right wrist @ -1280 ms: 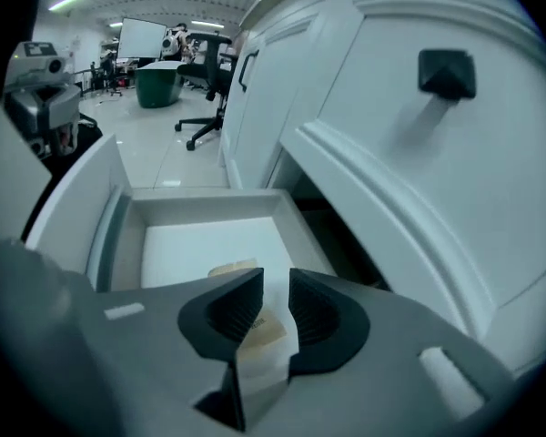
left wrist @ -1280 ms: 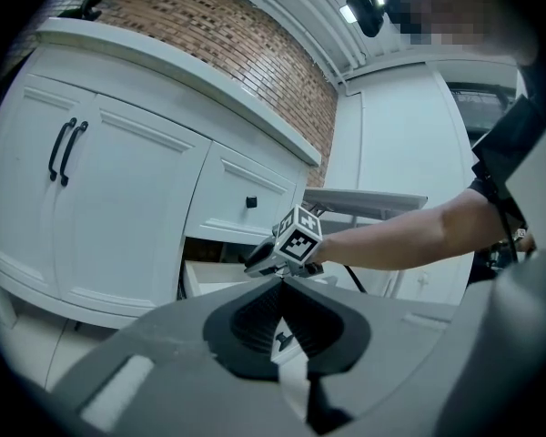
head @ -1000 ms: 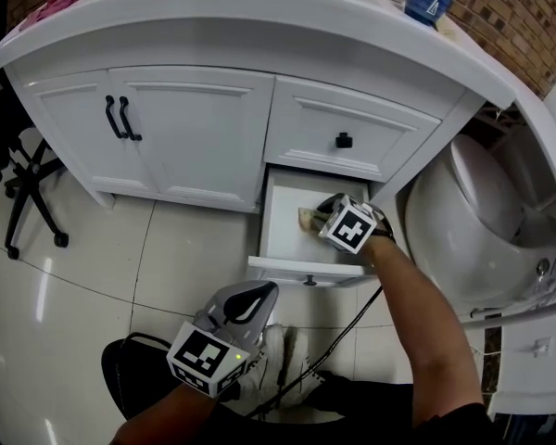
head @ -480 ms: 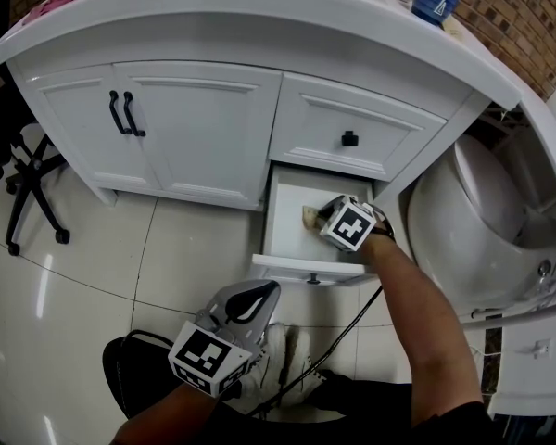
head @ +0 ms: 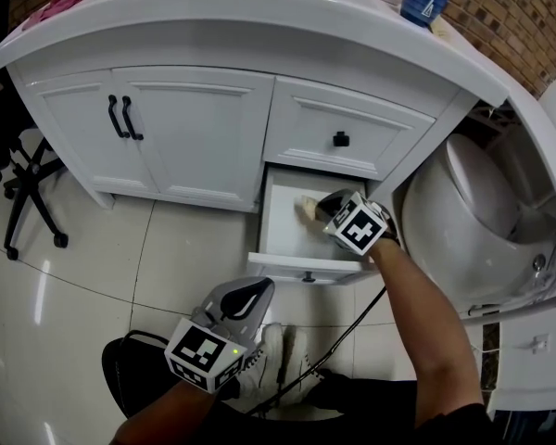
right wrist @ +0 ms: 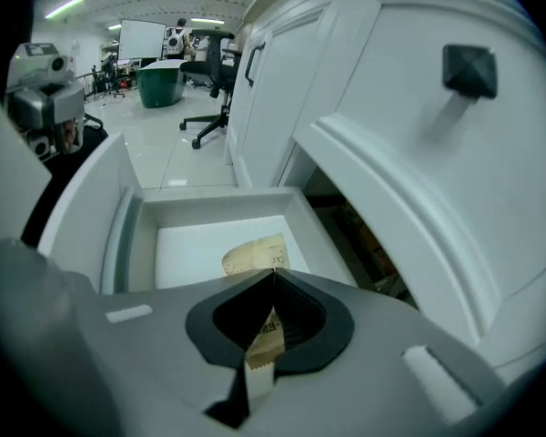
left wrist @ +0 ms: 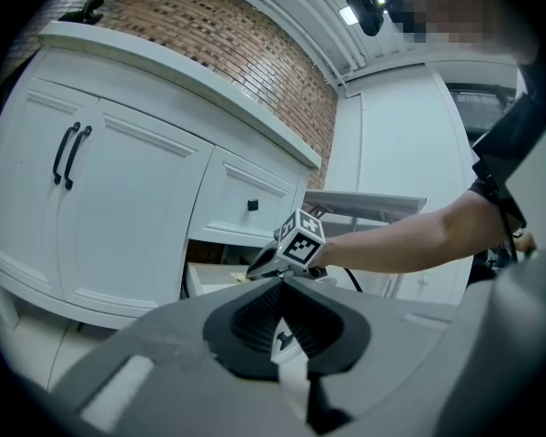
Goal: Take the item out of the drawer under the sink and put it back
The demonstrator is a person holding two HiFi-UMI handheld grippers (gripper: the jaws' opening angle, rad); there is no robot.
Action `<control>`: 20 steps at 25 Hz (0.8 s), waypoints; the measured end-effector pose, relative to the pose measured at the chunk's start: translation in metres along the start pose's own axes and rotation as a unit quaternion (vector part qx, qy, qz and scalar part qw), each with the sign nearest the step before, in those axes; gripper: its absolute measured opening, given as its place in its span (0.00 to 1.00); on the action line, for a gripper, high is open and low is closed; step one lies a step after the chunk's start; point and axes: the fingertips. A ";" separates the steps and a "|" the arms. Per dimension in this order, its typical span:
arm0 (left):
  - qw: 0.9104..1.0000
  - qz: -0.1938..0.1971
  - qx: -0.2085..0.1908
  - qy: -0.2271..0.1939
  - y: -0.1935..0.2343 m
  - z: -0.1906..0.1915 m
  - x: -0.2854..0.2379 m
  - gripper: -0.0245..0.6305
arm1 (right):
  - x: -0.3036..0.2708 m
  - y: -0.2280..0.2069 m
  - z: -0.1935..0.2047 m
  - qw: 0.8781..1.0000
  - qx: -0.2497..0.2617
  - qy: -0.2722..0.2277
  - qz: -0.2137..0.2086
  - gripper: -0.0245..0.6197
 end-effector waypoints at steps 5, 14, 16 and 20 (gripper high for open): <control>1.000 -0.001 -0.002 -0.005 0.000 -0.004 0.003 0.05 | 0.066 0.005 -0.009 0.994 -0.054 -0.095 0.019 0.05; 1.000 -0.005 -0.006 -0.009 -0.002 -0.008 0.007 0.05 | 0.185 0.052 0.004 0.928 -0.213 -0.304 -0.030 0.05; 1.000 -0.005 -0.007 -0.010 -0.004 -0.010 0.007 0.05 | 0.199 0.064 0.010 0.912 -0.238 -0.332 -0.039 0.05; 1.000 -0.002 -0.003 -0.015 -0.007 -0.013 0.009 0.05 | 0.212 0.087 0.026 0.895 -0.268 -0.354 -0.029 0.05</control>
Point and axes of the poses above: the fingertips, and each gripper's own axes: x backward along the fingers, y to its left, z out of its underside, and after that the axes turned 15 degrees about y, right-handed
